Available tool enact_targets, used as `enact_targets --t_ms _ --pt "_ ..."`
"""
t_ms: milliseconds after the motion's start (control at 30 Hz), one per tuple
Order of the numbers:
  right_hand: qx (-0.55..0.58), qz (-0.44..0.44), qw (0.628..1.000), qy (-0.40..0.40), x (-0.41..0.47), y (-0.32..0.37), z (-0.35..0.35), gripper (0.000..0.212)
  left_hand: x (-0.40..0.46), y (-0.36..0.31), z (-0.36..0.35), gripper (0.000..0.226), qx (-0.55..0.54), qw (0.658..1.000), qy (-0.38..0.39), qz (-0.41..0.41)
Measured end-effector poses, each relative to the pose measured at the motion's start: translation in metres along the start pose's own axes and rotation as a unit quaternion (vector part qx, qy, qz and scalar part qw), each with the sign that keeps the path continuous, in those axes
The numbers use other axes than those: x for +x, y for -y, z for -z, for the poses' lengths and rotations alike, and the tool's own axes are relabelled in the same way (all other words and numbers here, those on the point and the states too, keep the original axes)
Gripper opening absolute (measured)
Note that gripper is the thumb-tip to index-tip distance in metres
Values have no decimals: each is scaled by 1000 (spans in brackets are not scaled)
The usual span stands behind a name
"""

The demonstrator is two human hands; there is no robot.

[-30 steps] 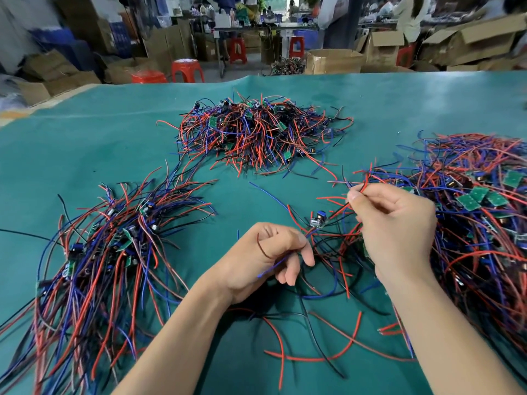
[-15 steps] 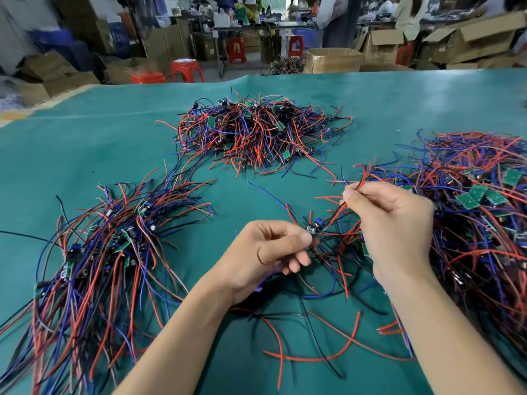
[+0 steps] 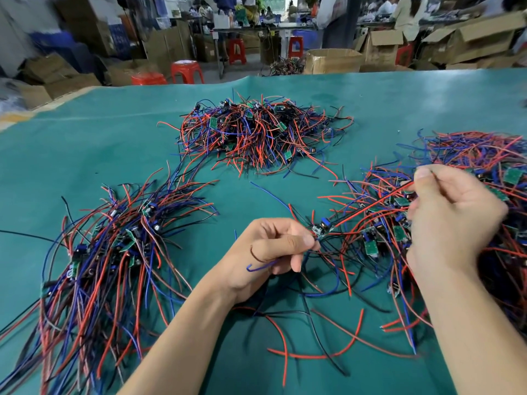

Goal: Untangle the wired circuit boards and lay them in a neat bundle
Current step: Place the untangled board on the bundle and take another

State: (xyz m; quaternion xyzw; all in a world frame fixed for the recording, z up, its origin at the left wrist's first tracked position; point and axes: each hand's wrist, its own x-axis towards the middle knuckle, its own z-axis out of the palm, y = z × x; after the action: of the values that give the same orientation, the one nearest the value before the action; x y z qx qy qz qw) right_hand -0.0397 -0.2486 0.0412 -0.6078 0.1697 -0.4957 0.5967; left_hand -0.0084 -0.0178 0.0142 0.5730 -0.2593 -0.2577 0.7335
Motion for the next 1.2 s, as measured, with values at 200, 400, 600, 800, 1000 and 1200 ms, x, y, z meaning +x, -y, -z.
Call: enact_targets --t_ms 200,400,600,800,1000,1200 --pt "-2 5 997 -81 4 2 1 13 0 0 2 11 -23 1000 -21 2" --pt "-143 139 979 51 -32 7 -17 9 2 0 8 16 -97 986 -137 -9" --pt "-164 42 931 323 -71 1 -33 45 2 -1 4 25 -105 987 -120 -10" --pt "-57 -30 919 388 -71 3 -34 40 -1 -3 -2 17 24 996 -78 19" --pt "-74 -9 951 300 -57 1 -32 29 -2 -6 -2 18 41 998 -29 34" --pt "-55 -9 977 207 -39 0 -27 25 -3 -8 -5 14 50 998 19 27"
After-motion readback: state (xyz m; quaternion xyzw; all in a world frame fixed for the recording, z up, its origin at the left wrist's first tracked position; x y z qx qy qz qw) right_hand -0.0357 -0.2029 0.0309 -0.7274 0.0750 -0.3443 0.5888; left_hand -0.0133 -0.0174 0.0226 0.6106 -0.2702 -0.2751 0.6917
